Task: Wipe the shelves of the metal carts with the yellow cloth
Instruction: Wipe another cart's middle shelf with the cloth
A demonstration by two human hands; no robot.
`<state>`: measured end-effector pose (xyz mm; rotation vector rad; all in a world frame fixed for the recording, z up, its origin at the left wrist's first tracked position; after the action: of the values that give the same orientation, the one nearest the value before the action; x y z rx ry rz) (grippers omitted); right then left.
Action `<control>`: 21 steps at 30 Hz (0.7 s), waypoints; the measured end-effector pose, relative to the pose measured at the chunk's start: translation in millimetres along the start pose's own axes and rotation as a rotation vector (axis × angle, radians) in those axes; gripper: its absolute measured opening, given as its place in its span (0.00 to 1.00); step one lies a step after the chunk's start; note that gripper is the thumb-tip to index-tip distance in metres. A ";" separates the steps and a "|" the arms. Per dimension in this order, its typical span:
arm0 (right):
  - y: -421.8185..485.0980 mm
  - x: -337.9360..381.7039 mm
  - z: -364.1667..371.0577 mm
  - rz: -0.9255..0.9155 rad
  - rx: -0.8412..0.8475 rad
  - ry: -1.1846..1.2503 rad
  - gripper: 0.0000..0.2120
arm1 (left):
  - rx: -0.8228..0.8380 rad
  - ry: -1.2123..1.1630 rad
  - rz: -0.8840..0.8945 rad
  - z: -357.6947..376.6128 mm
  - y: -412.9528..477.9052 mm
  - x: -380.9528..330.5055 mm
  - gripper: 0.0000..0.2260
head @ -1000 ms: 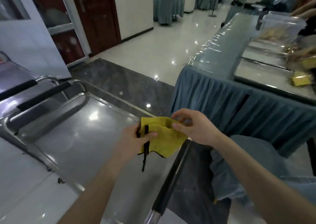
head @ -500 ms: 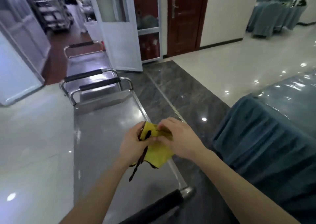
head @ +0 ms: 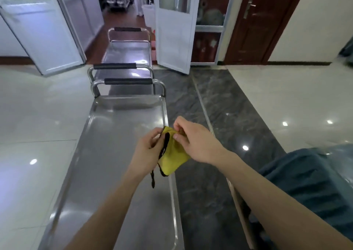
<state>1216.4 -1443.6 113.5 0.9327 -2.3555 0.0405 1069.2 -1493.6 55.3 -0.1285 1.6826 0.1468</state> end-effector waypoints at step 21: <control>116.8 -216.7 3.9 0.251 0.584 0.634 0.17 | -0.562 0.203 -0.277 51.2 103.5 27.1 0.13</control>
<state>1265.0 -1223.6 14.3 0.7165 -1.8518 1.0131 1098.5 -1382.8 24.7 -0.8166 1.7661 0.4061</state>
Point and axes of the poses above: each hand's wrist, its own y-axis towards the middle knuckle, its own z-axis out of the palm, x = y × z, the point moved 6 cm from there along y, towards the middle knuckle, and after that the axes turned 2 degrees about y, right-handed, at the moved point
